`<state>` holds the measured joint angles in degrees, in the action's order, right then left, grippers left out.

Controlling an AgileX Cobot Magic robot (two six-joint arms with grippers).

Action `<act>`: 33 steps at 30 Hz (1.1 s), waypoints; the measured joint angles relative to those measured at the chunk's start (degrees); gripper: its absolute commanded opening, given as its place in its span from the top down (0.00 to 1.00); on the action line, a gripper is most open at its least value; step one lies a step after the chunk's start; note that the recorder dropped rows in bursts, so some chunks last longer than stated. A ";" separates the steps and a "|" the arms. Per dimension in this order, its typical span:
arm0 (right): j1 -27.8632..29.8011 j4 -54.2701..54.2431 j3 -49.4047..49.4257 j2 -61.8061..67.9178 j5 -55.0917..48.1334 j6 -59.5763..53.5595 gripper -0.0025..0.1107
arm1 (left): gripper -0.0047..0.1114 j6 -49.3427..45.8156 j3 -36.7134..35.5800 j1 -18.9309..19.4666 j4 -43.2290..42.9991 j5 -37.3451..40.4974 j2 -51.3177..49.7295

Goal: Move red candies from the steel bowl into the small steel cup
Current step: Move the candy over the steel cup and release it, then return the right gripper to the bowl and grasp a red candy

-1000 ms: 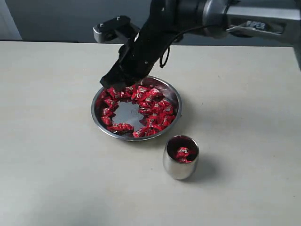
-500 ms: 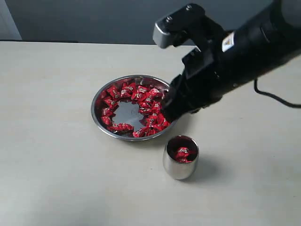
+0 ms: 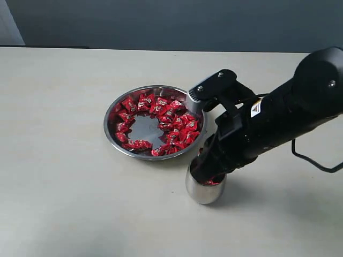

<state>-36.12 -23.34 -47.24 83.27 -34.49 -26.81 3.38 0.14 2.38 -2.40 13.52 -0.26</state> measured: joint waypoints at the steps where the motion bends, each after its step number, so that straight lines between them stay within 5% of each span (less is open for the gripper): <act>1: 0.00 0.00 0.00 0.48 0.00 0.00 0.87 | 0.96 0.00 0.00 0.00 0.00 0.00 0.00; 5: 0.00 0.38 0.00 2.24 0.00 0.00 0.67 | 0.96 0.00 0.00 0.00 0.00 0.00 0.00; 12: 0.00 0.84 0.00 2.23 1.42 0.00 0.67 | 0.96 0.00 0.00 0.00 0.00 0.00 0.00; 17: 0.00 -1.38 -0.73 2.23 11.74 0.00 0.67 | 0.96 0.00 0.00 0.00 0.00 0.00 0.00; 24: 0.00 -2.07 -11.05 5.48 13.83 -0.11 0.55 | 0.96 0.00 0.00 0.00 0.00 0.00 0.00; 33: 0.00 3.29 -23.00 19.02 13.71 -0.39 0.54 | 0.96 0.00 0.00 0.00 0.00 0.00 0.00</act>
<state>-36.12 -20.06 -70.24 102.29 -20.78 -27.20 3.38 0.14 2.38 -2.40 13.52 -0.26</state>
